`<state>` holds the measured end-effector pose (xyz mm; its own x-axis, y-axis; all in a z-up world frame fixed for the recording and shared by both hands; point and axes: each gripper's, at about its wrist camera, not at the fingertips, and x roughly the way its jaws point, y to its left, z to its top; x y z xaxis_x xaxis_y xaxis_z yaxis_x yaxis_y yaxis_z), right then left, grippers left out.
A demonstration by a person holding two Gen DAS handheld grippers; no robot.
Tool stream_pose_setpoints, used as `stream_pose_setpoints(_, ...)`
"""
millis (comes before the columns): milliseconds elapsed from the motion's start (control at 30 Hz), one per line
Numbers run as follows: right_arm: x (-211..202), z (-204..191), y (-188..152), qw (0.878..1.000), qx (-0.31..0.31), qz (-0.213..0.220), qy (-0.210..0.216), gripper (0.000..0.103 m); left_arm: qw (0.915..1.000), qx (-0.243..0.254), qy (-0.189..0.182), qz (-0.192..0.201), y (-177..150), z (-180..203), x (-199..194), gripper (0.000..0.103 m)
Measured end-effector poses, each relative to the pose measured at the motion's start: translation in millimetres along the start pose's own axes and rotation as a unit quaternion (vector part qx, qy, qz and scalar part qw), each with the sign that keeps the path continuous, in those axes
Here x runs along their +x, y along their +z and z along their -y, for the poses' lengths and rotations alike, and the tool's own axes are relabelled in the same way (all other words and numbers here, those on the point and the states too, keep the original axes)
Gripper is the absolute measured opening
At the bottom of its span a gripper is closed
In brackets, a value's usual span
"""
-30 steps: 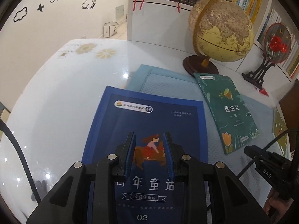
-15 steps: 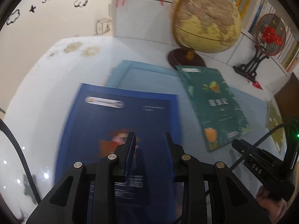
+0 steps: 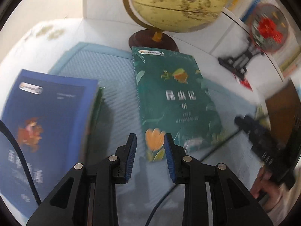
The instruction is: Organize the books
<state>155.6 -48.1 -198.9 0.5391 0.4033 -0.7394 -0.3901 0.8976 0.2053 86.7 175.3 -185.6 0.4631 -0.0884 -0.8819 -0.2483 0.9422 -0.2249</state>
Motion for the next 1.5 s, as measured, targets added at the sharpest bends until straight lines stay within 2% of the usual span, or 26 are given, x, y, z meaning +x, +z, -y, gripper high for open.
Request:
stream_pose_setpoints(33,7,6,1,1.000,0.009,-0.010,0.018,0.047,1.0000,-0.008,0.005,0.001,4,2,4,0.028)
stream_pose_setpoints(100,24,16,1,0.997,0.024,-0.038,0.055,0.045,0.9995,-0.023,0.021,0.006,11,6,12,0.028)
stream_pose_setpoints(200,37,15,-1,0.996,0.007,-0.054,0.065,0.045,0.9979,-0.041,0.049,0.006,19,10,27,0.028)
stream_pose_setpoints(367,50,8,-1,0.994,-0.011,-0.067,0.085,0.046,0.9938,-0.042,0.102,-0.010,23,20,51,0.029)
stream_pose_setpoints(433,51,8,1,0.991,-0.006,-0.073,0.110,0.046,0.9914,-0.038,0.125,0.000,23,24,51,0.037)
stream_pose_setpoints(500,52,6,-1,0.986,0.001,-0.075,0.146,0.045,0.9901,-0.036,0.136,0.004,23,26,51,0.037)
stream_pose_setpoints(533,53,3,-4,0.985,-0.005,-0.081,0.150,0.046,0.9905,-0.034,0.133,0.007,22,26,52,0.037)
stream_pose_setpoints(633,48,0,-8,0.986,-0.025,-0.078,0.144,0.043,0.9941,-0.034,0.103,0.004,18,27,52,0.039)
stream_pose_setpoints(733,42,11,-13,0.982,0.009,-0.091,0.165,0.040,0.9955,-0.036,0.088,-0.011,9,28,49,0.039)
stream_pose_setpoints(867,14,19,-47,0.976,0.027,-0.126,0.177,0.040,0.9951,0.010,0.084,-0.051,-32,44,35,0.039)
stream_pose_setpoints(900,2,21,-61,0.972,0.030,-0.143,0.185,0.040,0.9949,0.020,0.076,-0.064,-48,45,30,0.039)
stream_pose_setpoints(1000,-27,37,-100,0.954,0.059,-0.194,0.220,0.040,0.9913,0.032,0.011,-0.127,-88,38,15,0.039)
stream_pose_setpoints(1067,-40,52,-120,0.942,0.088,-0.222,0.235,0.039,0.9893,0.026,-0.017,-0.143,-104,27,6,0.039)
stream_pose_setpoints(1133,-43,70,-136,0.929,0.128,-0.236,0.255,0.032,0.9893,0.020,-0.038,-0.139,-106,17,5,0.038)
stream_pose_setpoints(1200,-34,84,-143,0.917,0.170,-0.234,0.274,0.015,0.9880,0.010,-0.063,-0.141,-99,10,9,0.038)
stream_pose_setpoints(1300,-15,95,-145,0.894,0.213,-0.236,0.317,0.007,0.9853,0.007,-0.091,-0.145,-89,8,15,0.039)
stream_pose_setpoints(1367,-9,94,-142,0.889,0.216,-0.233,0.328,0.006,0.9824,0.003,-0.114,-0.148,-84,10,19,0.039)
stream_pose_setpoints(1500,-11,93,-137,0.895,0.197,-0.228,0.330,0.006,0.9762,-0.027,-0.156,-0.148,-79,5,29,0.038)
